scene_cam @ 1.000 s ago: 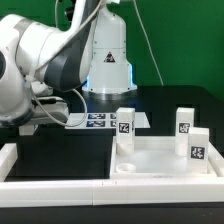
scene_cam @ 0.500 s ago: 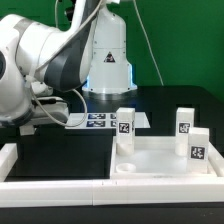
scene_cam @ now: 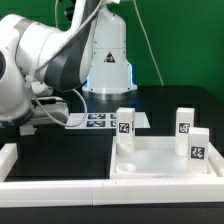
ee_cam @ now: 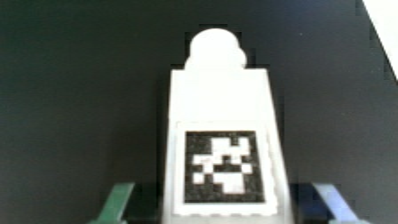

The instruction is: Assemble square table

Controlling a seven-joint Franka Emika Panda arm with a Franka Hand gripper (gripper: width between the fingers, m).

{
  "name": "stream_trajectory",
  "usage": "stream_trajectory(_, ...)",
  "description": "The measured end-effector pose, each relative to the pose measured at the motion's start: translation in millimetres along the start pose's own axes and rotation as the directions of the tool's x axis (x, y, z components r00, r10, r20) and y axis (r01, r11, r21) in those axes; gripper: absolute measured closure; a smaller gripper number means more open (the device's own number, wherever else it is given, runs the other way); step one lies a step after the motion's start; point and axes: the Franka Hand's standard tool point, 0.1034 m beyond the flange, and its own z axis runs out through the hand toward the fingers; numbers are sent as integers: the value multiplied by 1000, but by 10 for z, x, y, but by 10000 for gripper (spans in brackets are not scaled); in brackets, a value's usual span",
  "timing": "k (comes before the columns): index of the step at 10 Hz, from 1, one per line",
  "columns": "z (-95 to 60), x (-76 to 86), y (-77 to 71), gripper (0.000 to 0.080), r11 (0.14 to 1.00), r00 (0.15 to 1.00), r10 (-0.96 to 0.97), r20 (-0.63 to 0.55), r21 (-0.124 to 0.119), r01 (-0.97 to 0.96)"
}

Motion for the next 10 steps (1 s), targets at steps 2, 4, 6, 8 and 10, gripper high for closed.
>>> stream_trajectory(2, -575, -100, -216, 509, 999, 996, -47, -79, -18, 46)
stream_trajectory(4, -991, -324, -436, 509, 1000, 995, 12, -99, 10, -12)
stream_trajectory(6, -1238, -382, -631, 509, 1000, 989, 21, -146, -11, -23)
stream_trajectory(8, -1276, -294, -585, 509, 999, 972, 11, -235, -32, -19)
stream_trajectory(10, -1358, -267, -583, 509, 998, 933, 0, -361, -57, -22)
